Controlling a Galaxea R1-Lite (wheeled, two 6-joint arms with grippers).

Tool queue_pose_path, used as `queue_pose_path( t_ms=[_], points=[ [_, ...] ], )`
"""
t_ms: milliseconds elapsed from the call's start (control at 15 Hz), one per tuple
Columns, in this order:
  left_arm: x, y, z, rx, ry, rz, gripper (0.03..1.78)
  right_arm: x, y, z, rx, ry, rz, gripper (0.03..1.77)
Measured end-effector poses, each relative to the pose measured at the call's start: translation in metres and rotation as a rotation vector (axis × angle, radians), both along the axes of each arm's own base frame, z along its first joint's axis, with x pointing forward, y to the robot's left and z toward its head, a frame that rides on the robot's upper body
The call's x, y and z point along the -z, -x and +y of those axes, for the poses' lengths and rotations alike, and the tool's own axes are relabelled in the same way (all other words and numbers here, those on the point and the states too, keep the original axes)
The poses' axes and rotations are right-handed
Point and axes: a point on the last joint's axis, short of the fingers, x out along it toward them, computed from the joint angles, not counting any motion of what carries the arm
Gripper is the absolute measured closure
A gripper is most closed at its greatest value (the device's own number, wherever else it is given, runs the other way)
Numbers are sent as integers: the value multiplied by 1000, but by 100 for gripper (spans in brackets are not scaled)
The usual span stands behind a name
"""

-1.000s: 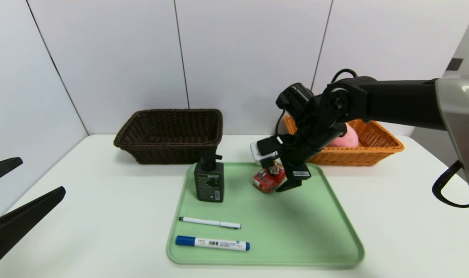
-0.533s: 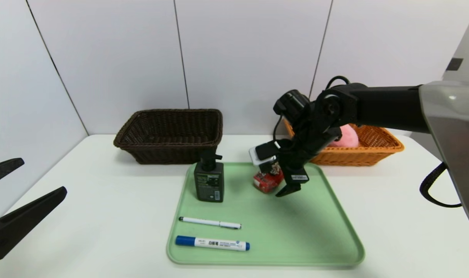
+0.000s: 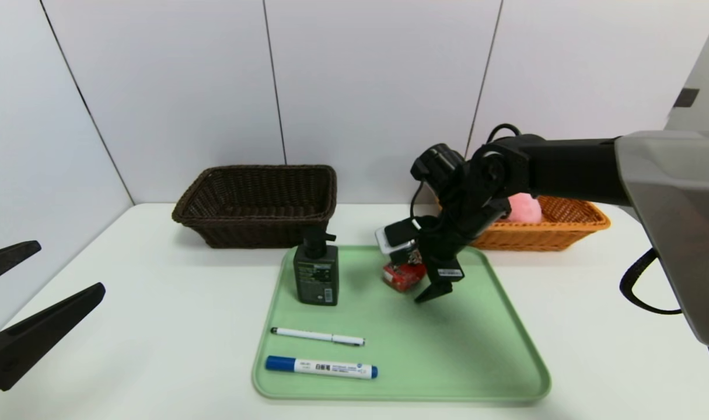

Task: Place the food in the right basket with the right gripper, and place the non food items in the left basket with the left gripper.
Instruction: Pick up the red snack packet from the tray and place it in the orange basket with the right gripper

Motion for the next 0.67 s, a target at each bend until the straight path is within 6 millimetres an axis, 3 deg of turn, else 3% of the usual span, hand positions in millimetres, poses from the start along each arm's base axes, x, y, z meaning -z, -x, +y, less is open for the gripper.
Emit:
queue_pose_path(
  t_ms=[667],
  points=[
    [-1, -4, 0, 9, -1, 11, 12, 11, -4, 1, -6, -21, 40, 12]
  ],
)
